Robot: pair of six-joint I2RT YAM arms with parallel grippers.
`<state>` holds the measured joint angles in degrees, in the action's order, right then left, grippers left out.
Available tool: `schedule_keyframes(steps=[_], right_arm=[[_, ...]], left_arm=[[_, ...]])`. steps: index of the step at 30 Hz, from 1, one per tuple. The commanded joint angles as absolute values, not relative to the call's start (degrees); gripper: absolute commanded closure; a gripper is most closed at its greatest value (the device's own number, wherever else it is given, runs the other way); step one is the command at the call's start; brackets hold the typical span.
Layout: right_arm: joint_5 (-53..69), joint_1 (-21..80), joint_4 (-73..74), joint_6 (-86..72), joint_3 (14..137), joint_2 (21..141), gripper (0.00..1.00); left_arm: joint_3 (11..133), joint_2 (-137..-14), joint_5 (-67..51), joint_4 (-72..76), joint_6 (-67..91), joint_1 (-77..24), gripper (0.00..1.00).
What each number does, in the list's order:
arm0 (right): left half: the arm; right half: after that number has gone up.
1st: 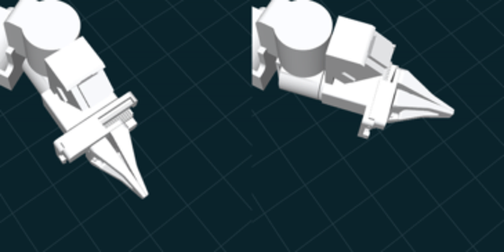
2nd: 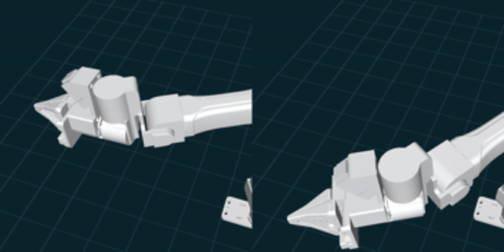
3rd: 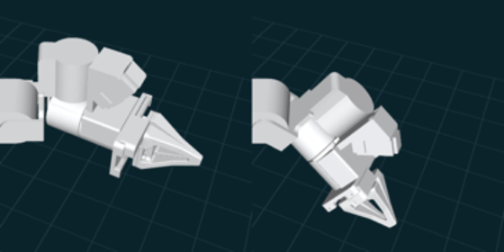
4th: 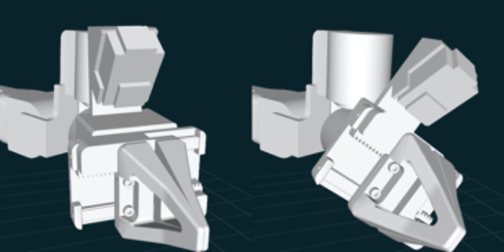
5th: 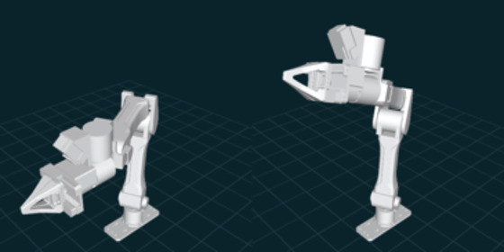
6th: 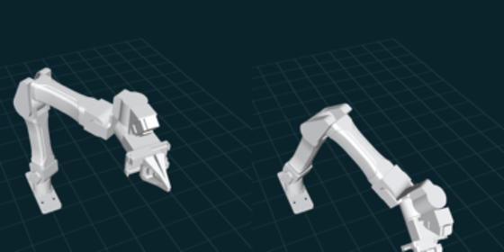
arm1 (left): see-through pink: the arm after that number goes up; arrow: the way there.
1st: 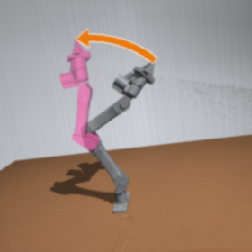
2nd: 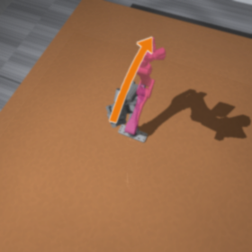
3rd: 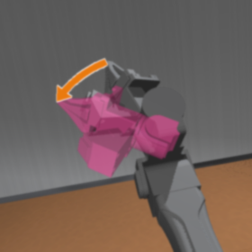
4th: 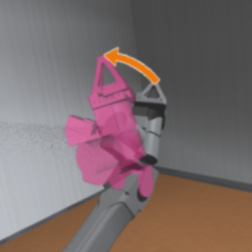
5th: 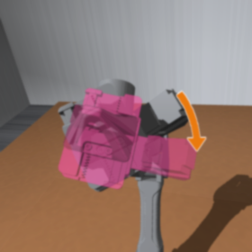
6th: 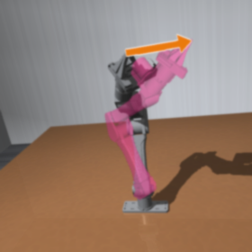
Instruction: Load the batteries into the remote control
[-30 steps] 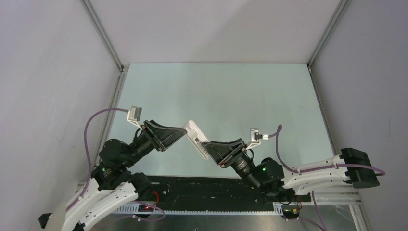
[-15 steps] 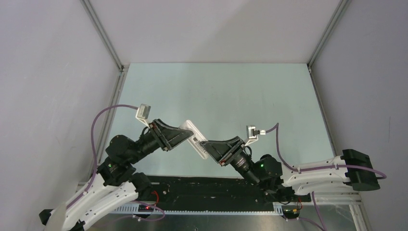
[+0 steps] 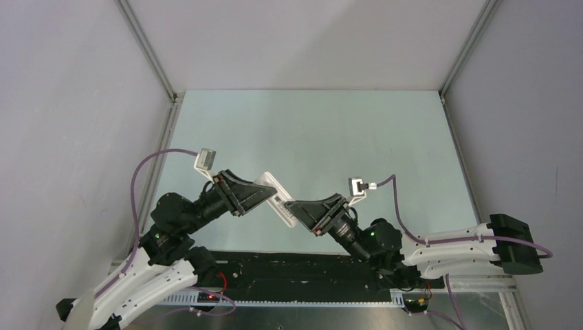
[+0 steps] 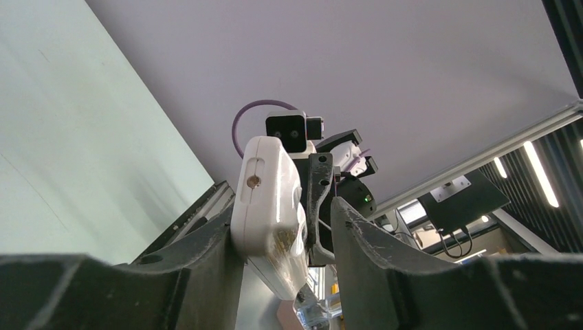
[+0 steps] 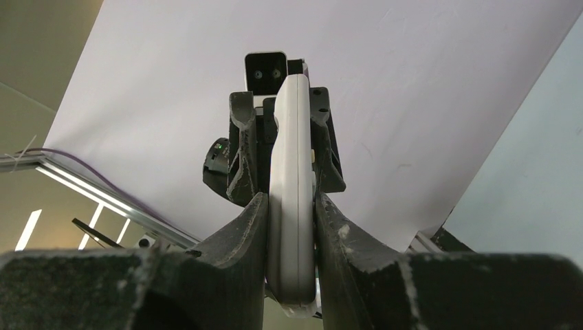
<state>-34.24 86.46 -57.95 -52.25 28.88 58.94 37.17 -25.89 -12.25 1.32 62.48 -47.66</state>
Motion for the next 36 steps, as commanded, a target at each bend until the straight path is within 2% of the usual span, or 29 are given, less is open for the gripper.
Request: schedule_keyframes(steps=[1, 4, 6, 14, 15, 17, 19, 20, 22, 23, 25, 27, 30, 36], right_arm=[[-33.0, 85.7, -56.4, -53.8, 29.7, 59.5, 1.00], [-31.7, 85.2, -55.9, -54.5, 29.6, 59.6, 1.00], [-30.9, 84.8, -55.4, -56.1, 29.6, 59.7, 1.00], [-30.2, 84.2, -53.1, -56.1, 29.6, 59.1, 0.99], [-29.6, 84.2, -52.9, -55.1, 29.6, 58.6, 0.96], [-28.9, 84.2, -52.0, -48.5, 29.6, 57.3, 0.83], [-28.9, 84.1, -49.4, -43.9, 29.6, 55.4, 0.60], [-29.0, 84.0, -47.2, -42.5, 29.6, 53.9, 0.56], [-29.0, 83.6, -43.6, -39.0, 29.6, 51.3, 0.38], [-28.7, 83.4, -42.4, -37.2, 29.6, 50.3, 0.25], [-28.1, 83.0, -39.0, -34.3, 29.6, 47.3, 0.16], [-28.1, 82.9, -35.3, -31.4, 29.6, 44.2, 0.11], [-27.5, 83.1, -28.5, -24.8, 29.7, 38.6, 0.09], [-24.4, 83.9, -11.8, -7.5, 30.6, 32.9, 0.17]], left_arm=[[37.2, -25.9, -14.1, 5.1, 61.9, -47.9, 0.49], [37.3, -26.0, -14.3, 5.2, 62.0, -47.9, 0.50], [37.3, -26.1, -14.5, 5.2, 62.1, -47.9, 0.55], [36.8, -25.8, -13.9, 5.2, 62.7, -47.9, 0.80], [36.8, -25.8, -13.9, 5.2, 62.7, -47.9, 0.84], [36.6, -25.5, -13.6, 5.2, 62.7, -47.9, 0.89], [36.2, -25.4, -13.4, 5.2, 62.8, -47.9, 0.94], [36.1, -25.5, -13.4, 5.2, 63.0, -48.0, 0.96], [35.9, -25.6, -13.5, 5.1, 63.1, -47.9, 0.99], [35.8, -25.7, -13.5, 5.1, 63.3, -47.9, 1.00], [35.7, -25.9, -13.4, 4.6, 63.5, -48.0, 1.00], [35.5, -26.0, -13.3, 3.9, 64.0, -47.9, 1.00], [35.6, -26.4, -13.6, 2.4, 64.2, -48.0, 1.00], [35.7, -29.0, -18.7, 0.4, 64.3, -47.9, 1.00]])
